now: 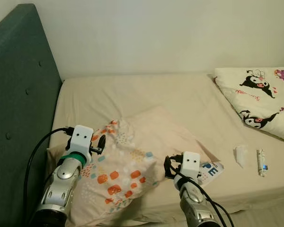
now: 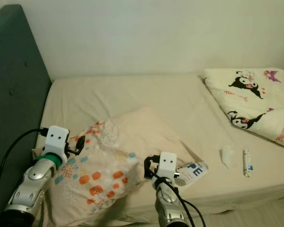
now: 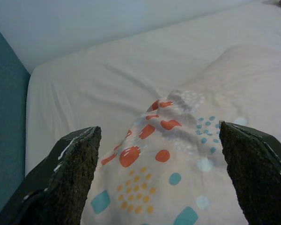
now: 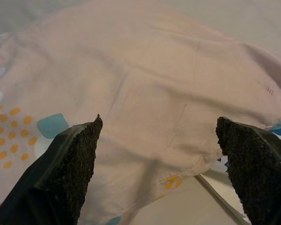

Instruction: Clean up the room

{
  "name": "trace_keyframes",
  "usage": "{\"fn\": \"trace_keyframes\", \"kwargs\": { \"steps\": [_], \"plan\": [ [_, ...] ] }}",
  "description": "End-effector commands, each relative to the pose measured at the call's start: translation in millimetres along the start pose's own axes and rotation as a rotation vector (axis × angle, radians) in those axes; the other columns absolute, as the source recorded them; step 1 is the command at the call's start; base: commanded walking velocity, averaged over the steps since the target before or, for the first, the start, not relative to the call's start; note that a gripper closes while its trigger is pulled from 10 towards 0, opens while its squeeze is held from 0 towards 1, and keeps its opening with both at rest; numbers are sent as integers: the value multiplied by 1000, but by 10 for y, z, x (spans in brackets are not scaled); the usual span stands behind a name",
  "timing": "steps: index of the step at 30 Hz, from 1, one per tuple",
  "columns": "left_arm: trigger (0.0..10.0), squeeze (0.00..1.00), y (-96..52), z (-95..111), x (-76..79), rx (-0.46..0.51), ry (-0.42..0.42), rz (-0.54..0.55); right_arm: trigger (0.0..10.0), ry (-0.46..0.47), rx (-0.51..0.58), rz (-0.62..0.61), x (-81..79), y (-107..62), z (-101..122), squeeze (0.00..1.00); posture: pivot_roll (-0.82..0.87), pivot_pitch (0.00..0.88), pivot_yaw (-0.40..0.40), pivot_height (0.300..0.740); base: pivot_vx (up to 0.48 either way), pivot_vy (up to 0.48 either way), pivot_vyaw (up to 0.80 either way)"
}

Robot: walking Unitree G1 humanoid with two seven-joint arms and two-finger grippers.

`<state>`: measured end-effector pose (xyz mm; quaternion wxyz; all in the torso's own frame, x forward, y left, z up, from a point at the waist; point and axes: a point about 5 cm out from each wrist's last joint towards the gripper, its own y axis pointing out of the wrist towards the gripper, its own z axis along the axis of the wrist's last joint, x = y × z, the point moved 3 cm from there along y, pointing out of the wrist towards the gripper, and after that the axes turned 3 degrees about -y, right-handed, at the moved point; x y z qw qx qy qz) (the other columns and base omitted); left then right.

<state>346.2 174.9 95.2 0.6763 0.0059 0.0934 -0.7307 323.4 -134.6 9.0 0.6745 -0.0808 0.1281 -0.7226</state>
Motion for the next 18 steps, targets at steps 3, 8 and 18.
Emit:
{"fn": "trace_keyframes", "kwargs": {
  "steps": [3, 8, 18],
  "plan": [
    [10000, 0, -31, -43, 8, -17, -11, -1, 10000, -2, -33, -17, 44, -28, -87, 0, 178, 31, 40, 740, 0, 0, 0],
    [10000, 0, -63, -133, 0, -51, 30, 4, 10000, -7, -47, -26, 72, -35, -113, 0, 171, 15, 39, 740, 0, 0, 0],
    [10000, 0, -97, -199, -14, -70, -5, 13, 10000, -8, -64, 2, 38, -39, -141, 0, 172, 0, 29, 740, 0, 0, 0]
  ]
}}
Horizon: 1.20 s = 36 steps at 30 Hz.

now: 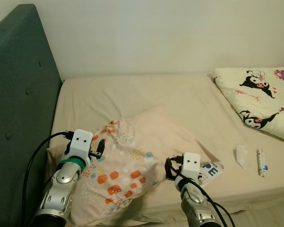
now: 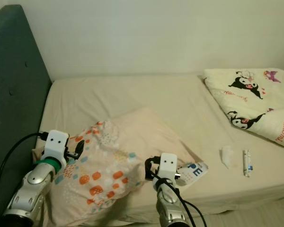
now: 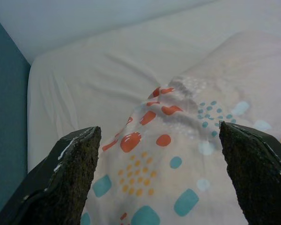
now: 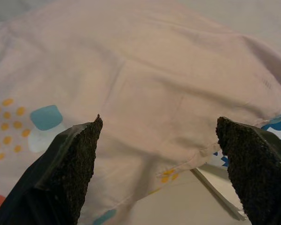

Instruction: Clean up the room

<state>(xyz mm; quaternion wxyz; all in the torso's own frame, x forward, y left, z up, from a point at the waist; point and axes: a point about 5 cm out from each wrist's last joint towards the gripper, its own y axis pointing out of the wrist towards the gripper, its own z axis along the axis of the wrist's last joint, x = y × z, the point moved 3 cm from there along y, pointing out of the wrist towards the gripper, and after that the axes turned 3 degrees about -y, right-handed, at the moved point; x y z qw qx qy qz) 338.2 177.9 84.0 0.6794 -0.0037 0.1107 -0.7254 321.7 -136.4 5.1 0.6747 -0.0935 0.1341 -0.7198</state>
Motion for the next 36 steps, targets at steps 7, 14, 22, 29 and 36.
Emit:
{"fn": "trace_keyframes", "kwargs": {
  "steps": [7, 14, 22, 29, 36],
  "plan": [
    [10000, 0, -36, -83, 30, -33, -11, -2, 10000, 22, -36, -4, 5, -54, -122, 0, 169, 0, 30, 705, 0, 0, 0],
    [10000, 0, -35, -97, 40, -39, -9, -5, 10000, 20, -43, -2, 10, -63, -142, 0, 171, 4, 28, 675, 0, 0, 0],
    [10000, 0, -44, -122, 32, -48, 10, -11, 10000, 14, -48, -5, 22, -69, -158, 0, 171, 5, 27, 640, 0, 0, 0],
    [10000, 0, -40, -129, 38, -50, 13, -9, 10000, 13, -48, -4, 12, -64, -152, 0, 172, 6, 25, 605, 0, 0, 0],
    [10000, 0, -27, -131, 33, -55, 26, -13, 10000, 13, -32, 4, -9, -45, -103, 0, 171, 14, 30, 575, 0, 0, 0]
  ]
}}
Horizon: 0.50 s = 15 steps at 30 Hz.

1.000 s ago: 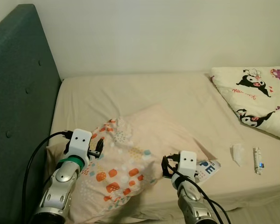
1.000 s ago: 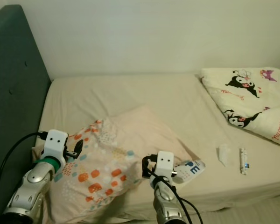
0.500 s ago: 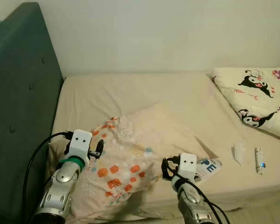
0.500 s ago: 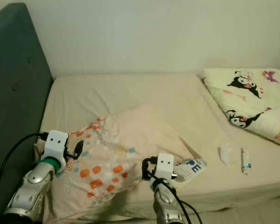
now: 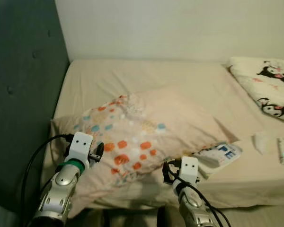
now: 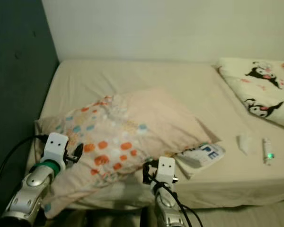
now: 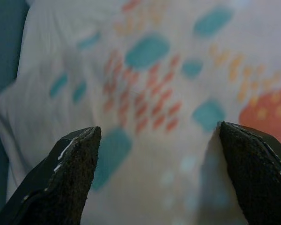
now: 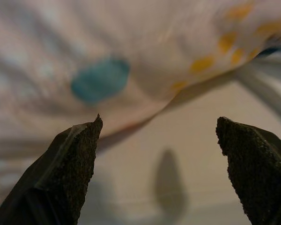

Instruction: Clean up the room

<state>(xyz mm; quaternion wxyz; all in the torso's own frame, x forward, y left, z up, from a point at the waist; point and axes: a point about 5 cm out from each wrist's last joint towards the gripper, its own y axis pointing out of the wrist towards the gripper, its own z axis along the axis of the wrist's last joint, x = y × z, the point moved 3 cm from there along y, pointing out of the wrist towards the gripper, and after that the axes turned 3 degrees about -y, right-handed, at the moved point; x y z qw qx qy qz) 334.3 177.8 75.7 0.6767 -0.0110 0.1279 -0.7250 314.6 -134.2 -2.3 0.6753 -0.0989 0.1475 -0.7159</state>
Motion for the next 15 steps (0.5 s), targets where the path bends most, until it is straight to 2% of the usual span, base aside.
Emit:
{"fn": "trace_keyframes", "kwargs": {
  "steps": [1, 10, 13, 14, 15],
  "plan": [
    [10000, 0, -1, -44, 17, -20, 13, -8, 10000, 4, -4, -3, 5, -1, -9, 0, 171, 14, 30, 575, 0, 0, 0],
    [10000, 0, 53, -83, -37, -32, 38, -10, 10000, 9, 16, -4, 5, 75, 122, 0, 176, 29, 26, 575, 0, 0, 0],
    [10000, 0, 96, -139, -75, -57, 98, -21, 10000, 13, 43, -11, 15, 106, 211, 0, 178, 38, 31, 575, 0, 0, 0],
    [10000, 0, 110, -182, -96, -89, 148, -26, 10000, 18, 65, -21, 32, 118, 267, 0, 177, 39, 39, 575, 0, 0, 0],
    [10000, 0, 110, -182, -96, -89, 148, -26, 10000, 18, 65, -21, 32, 118, 267, 0, 177, 39, 39, 575, 0, 0, 0]
  ]
}}
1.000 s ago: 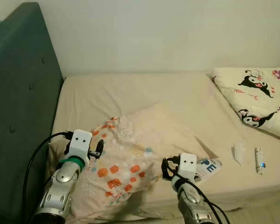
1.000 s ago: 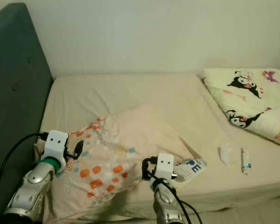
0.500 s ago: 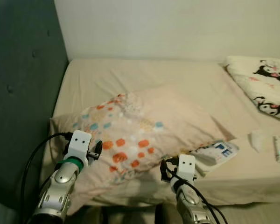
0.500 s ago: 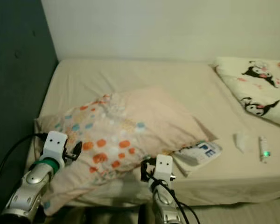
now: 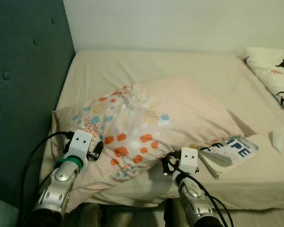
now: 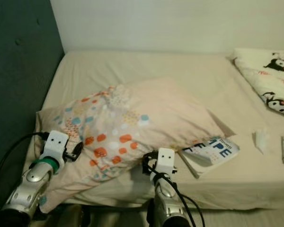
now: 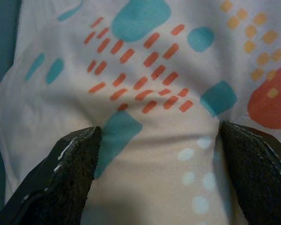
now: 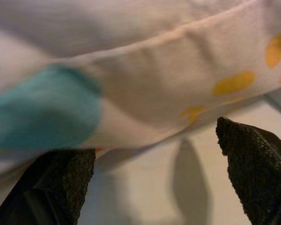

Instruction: Clean up the room

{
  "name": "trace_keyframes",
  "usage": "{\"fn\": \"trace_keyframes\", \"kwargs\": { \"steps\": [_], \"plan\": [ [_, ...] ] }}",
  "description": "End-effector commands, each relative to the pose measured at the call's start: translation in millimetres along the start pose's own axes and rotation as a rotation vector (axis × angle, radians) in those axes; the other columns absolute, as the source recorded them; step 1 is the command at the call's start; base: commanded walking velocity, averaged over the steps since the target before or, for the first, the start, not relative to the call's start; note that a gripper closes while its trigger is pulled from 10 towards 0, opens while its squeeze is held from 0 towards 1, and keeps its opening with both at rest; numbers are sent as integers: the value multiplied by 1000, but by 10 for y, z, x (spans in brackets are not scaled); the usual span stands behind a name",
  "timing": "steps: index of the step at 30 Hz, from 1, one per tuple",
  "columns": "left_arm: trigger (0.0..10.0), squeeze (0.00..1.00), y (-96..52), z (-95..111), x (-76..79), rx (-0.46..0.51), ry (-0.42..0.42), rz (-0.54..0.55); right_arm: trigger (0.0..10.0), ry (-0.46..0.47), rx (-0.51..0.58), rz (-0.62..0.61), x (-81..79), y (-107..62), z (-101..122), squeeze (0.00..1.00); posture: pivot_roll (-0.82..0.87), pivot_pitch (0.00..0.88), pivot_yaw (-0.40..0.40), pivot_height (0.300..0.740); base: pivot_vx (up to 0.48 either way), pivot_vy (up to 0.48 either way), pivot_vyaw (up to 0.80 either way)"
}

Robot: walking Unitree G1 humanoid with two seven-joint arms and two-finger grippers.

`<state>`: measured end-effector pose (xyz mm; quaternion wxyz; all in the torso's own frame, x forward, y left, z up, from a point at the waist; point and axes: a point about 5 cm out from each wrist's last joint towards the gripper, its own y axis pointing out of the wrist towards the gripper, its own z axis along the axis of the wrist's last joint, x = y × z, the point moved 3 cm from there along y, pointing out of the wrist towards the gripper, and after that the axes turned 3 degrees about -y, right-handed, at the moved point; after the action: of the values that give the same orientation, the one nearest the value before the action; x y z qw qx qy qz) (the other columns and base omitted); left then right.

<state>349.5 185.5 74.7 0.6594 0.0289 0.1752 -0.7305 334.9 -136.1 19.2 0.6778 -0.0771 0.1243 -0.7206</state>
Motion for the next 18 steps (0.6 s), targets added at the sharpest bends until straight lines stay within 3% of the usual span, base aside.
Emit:
{"fn": "trace_keyframes", "kwargs": {
  "steps": [1, 3, 5, 7, 10, 16, 18],
  "plan": [
    [10000, 0, -20, -240, 2, -112, 73, -22, 10000, 35, 32, -42, 87, 22, 80, 0, 176, 38, 42, 575, 0, 0, 0],
    [10000, 0, -9, -298, -13, -154, 111, -37, 10000, 52, 72, -70, 159, 43, 182, 0, 175, 37, 44, 575, 0, 0, 0],
    [10000, 0, 15, -378, 34, -230, 152, -112, 10000, 81, 144, -162, 416, 83, 405, 0, 171, 38, 48, 575, 0, 0, 0],
    [10000, 0, 24, -404, 89, -261, 161, -165, 10000, 86, 168, -207, 545, 96, 495, 0, 171, 38, 48, 575, 0, 0, 0],
    [10000, 0, 66, -309, 334, -258, 125, -305, 10000, 93, 152, -267, 790, 127, 566, 0, 170, 37, 46, 575, 0, 0, 0],
    [10000, 0, 92, -197, 612, -249, 72, -438, 10000, 31, -7, -185, 687, 205, 385, 0, 167, 36, 42, 575, 0, 0, 0],
    [10000, 0, 93, -98, 857, -239, 48, -550, 10000, 17, -36, -104, 461, 248, 365, 0, 169, 33, 39, 575, 0, 0, 0]
  ]
}}
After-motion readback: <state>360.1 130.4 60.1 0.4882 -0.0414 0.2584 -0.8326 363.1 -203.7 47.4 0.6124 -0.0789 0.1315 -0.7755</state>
